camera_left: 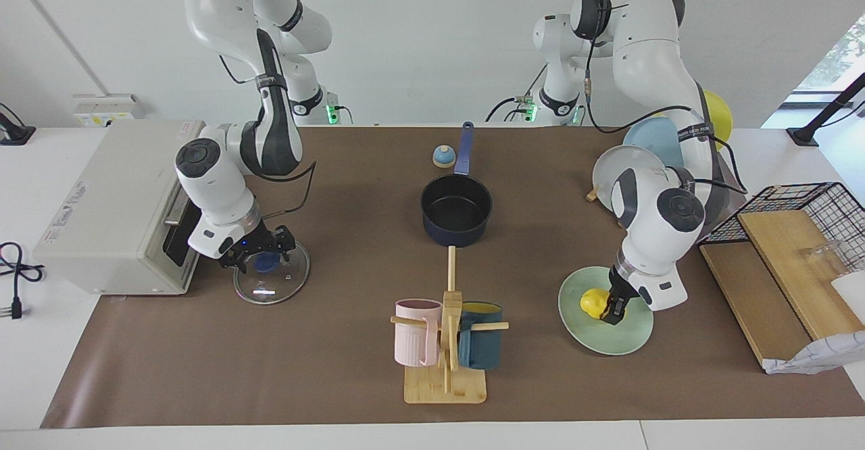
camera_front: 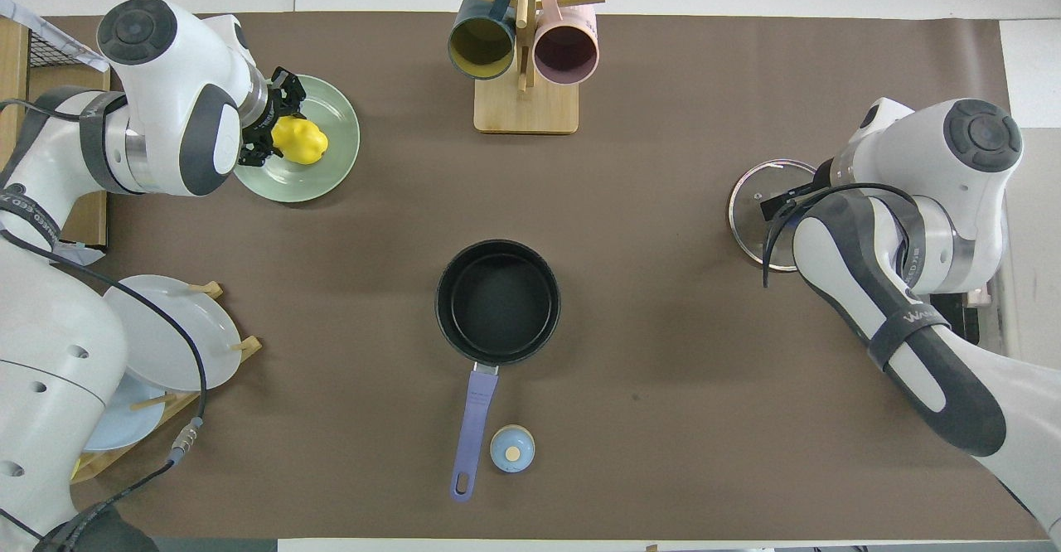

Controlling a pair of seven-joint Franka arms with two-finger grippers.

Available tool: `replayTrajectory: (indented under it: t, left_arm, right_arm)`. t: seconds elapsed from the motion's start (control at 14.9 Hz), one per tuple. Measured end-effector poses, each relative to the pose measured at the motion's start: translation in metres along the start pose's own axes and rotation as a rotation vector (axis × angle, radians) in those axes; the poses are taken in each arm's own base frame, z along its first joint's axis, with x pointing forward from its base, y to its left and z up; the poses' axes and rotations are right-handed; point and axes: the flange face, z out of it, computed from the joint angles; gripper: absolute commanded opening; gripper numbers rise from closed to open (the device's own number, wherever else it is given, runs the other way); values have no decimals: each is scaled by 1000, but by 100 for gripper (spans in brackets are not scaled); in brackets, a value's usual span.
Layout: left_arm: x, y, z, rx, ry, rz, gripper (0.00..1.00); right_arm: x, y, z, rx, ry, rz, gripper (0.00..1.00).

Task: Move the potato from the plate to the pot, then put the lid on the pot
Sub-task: 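Grasp the yellow potato with the left gripper while the right gripper reaches the lid, then carry the potato over the black saucepan with the left gripper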

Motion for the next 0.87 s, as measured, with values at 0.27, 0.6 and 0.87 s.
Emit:
replayTrajectory:
  t: [0.27,0.6,0.87]
  left_arm:
    - [-1,2,-15,1,2,51,0]
    - [-34,1,-131,-33,-12,227,0]
    - [-137,8,-194,-29,-45,399,0]
  right_arm:
    - [-1,-1,2,1,-4,-1,100]
    - [-4,-2,7,4,-15,-1,97]
    - [-5,-2,7,4,-16,-1,89]
